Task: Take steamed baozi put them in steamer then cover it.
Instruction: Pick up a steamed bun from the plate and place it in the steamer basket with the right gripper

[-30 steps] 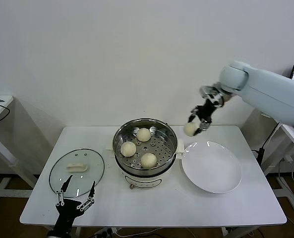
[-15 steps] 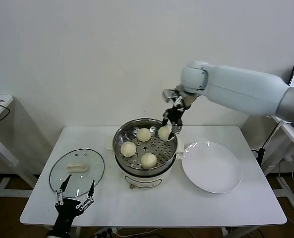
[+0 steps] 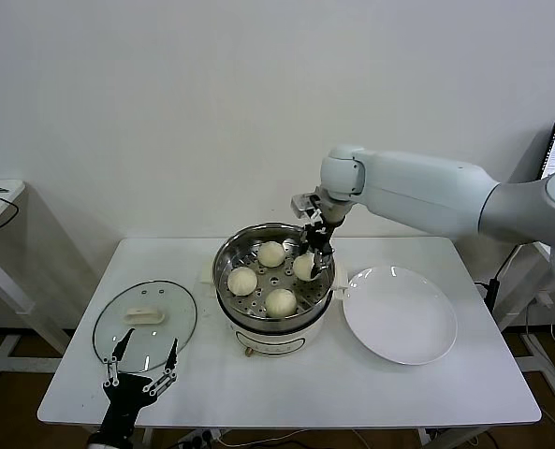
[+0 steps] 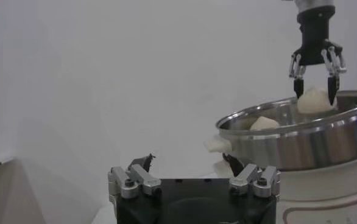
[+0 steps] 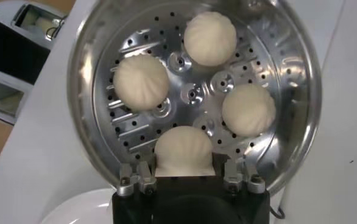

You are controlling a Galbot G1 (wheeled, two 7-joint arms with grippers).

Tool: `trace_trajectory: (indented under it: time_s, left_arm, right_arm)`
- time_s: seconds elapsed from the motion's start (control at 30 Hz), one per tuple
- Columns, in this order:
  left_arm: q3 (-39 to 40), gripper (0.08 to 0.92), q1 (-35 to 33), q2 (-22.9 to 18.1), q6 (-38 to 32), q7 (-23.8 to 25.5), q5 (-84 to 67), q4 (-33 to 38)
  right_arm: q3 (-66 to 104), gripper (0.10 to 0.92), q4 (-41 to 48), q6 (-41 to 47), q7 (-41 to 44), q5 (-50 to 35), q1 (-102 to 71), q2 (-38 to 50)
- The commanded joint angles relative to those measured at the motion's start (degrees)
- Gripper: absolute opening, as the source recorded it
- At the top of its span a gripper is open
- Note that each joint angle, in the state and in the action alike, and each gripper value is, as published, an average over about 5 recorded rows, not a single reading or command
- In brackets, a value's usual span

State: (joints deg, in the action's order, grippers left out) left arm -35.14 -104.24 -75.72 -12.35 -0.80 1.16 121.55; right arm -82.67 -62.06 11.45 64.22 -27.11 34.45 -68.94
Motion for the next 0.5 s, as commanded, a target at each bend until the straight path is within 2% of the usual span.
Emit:
trace_trajectory:
  time_s: [0.03,0.27,0.5]
  left_arm:
    - [-0.2,0.823,-0.1,0.1,-0.1,0.0,0.0,0.1]
    - [-0.4,0.823,-0.1,0.1,-0.1,0.0,-0.1,0.6]
    - [-0.9,0.823,-0.1,0.2,0.1,-0.1,-0.1,0.9]
  right_arm:
    - [0.3,0.626,2.9,0.3,-1.3,2.1,-3.6,-1.7]
    - [1.0,0.651,3.6,-0.1,-1.8,2.9,-4.4,-2.0]
    - [2.7,0.8,-0.8,-0.2,-1.8,2.5,-2.4,1.1]
